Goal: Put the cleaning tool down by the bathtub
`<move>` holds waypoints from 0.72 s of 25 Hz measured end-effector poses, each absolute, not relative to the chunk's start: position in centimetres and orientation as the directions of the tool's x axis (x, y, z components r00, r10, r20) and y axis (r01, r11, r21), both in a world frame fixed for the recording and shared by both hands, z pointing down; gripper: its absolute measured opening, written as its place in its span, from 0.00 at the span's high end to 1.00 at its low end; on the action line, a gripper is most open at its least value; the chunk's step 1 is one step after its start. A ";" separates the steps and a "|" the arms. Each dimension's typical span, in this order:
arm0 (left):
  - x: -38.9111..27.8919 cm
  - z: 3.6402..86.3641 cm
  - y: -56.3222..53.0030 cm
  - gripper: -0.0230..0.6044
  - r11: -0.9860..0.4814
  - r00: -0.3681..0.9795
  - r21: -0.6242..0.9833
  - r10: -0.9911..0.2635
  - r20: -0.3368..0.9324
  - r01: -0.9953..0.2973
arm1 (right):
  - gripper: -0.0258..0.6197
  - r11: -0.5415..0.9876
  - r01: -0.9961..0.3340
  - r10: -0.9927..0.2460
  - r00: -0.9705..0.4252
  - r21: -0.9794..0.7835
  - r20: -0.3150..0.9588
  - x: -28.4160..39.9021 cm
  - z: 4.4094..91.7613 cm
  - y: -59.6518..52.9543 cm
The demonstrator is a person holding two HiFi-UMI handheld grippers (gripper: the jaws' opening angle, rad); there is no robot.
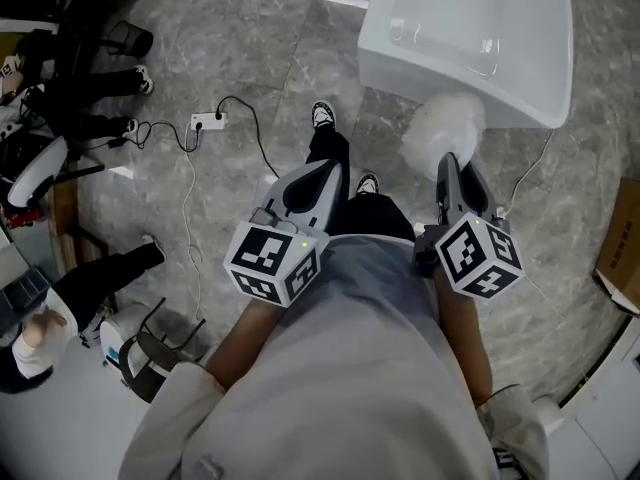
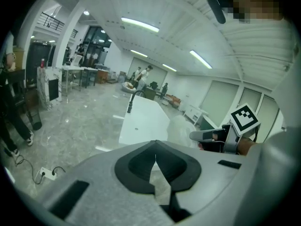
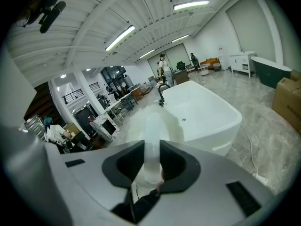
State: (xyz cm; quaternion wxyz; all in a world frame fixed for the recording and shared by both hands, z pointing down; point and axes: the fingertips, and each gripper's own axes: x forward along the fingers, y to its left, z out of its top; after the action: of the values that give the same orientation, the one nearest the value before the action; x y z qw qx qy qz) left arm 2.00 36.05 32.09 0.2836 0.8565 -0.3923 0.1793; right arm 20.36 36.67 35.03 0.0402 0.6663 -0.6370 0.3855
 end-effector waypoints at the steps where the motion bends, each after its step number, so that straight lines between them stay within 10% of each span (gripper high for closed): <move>1: 2.4 32.0 35.6 0.95 -0.541 0.639 0.350 -0.566 0.520 -0.764 | 0.83 -0.186 -0.881 -0.821 -0.103 -0.434 0.561 20.3 34.8 36.3; 18: 0.0 31.4 21.1 0.95 -0.558 0.646 0.337 -0.578 0.498 -0.758 | 0.83 -0.167 -0.890 -0.823 -0.111 -0.425 0.557 17.1 33.8 24.4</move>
State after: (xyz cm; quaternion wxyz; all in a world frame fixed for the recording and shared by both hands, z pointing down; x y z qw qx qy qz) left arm 0.01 21.11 31.39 0.2691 0.8665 -0.3855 0.1679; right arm 17.11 24.36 33.83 0.0441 0.6652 -0.6438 0.3757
